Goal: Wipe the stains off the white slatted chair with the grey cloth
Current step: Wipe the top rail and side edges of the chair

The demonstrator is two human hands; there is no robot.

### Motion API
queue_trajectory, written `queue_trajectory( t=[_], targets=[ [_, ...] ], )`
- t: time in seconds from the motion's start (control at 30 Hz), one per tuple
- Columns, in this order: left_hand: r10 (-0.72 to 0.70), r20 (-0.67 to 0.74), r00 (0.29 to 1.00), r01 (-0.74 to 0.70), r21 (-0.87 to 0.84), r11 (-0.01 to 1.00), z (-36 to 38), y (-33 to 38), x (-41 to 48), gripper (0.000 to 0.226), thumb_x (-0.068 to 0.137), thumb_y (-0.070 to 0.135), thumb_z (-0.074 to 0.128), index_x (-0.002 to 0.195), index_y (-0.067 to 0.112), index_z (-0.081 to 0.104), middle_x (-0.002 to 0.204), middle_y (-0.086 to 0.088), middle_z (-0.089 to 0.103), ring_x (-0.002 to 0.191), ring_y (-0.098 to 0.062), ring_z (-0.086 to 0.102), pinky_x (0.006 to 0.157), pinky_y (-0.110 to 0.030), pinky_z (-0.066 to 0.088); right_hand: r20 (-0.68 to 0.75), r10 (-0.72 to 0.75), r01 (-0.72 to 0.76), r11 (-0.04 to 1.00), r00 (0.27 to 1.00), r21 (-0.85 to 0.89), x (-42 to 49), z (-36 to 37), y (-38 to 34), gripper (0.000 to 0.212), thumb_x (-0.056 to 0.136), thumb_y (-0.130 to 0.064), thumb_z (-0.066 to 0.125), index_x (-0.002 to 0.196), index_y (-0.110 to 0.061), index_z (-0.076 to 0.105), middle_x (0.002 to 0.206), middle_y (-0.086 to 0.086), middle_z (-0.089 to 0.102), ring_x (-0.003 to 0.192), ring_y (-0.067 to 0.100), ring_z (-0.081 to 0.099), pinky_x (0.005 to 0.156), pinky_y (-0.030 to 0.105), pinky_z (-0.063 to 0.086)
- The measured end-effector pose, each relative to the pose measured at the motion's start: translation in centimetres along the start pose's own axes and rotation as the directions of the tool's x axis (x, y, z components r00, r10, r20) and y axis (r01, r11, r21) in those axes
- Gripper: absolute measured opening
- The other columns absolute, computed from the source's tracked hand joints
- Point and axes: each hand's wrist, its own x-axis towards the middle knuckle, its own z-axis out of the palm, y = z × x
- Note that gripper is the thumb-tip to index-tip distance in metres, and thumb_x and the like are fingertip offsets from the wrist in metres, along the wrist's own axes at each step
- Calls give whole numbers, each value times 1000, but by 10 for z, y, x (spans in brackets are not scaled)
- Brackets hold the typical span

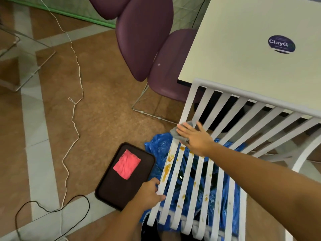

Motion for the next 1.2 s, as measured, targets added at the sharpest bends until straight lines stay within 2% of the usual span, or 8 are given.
queue_trajectory(
  t=[0.1,0.23,0.5,0.63,0.7,0.83,1.07,1.2],
  targets=[
    [-5,-112,994,14,73,997,10,4,0,46,84,27,80,122,17,56,102,1,67,89,-14,66,79,-28,56,-35,91,-88,993,995,84,3,8,-8,62,106,-50,21,160,-28,-1,166,-11,-13,151,11,-21,122,52,-9],
    [-14,-224,974,63,212,975,28,7,-2,43,89,29,74,124,18,53,119,-4,64,108,-23,65,92,-37,56,85,8,-27,972,996,234,-17,42,-42,66,107,-47,25,159,-25,-9,163,-9,-23,148,16,-27,124,50,-3],
    [-7,-275,961,101,329,939,45,5,-6,40,98,25,64,132,15,47,129,-5,58,117,-20,60,96,-30,52,113,-264,274,959,958,-74,-20,44,-32,63,106,-48,22,160,-27,-4,162,-10,-15,150,15,-21,121,48,-15],
    [-6,-290,957,109,339,934,47,10,-4,40,97,22,66,132,13,48,130,-7,59,117,-21,62,95,-30,53,-80,-13,5,995,997,-100,6,13,-4,66,104,-49,25,160,-25,-2,166,-6,-12,151,16,-20,119,51,-17],
    [-11,-303,953,117,333,936,49,10,-4,40,97,22,67,132,14,48,131,-7,59,118,-20,62,96,-28,53,-92,95,-100,994,991,-44,12,10,-12,71,102,-50,27,160,-22,-5,167,-4,-14,151,17,-23,121,54,-12],
    [-31,-317,948,139,323,936,50,9,-4,44,96,21,67,135,14,46,132,-7,58,118,-20,62,95,-27,53,12,-36,34,994,999,101,-3,40,-43,70,104,-48,30,159,-23,-5,166,-5,-15,149,16,-26,122,52,-10],
    [-48,-318,947,150,305,940,48,10,-3,44,95,22,68,134,15,47,131,-5,59,117,-21,62,95,-29,53,38,-177,178,983,983,-42,-15,55,-34,63,105,-55,14,159,-28,-6,164,-11,-14,151,12,-20,118,49,-19],
    [-47,-318,947,151,309,939,47,11,-2,43,96,21,68,133,15,47,131,-5,59,117,-21,63,95,-29,53,-123,-19,-5,981,992,-195,11,3,5,66,104,-56,14,158,-26,-9,165,-4,-15,151,19,-18,119,55,-16]
  ],
)
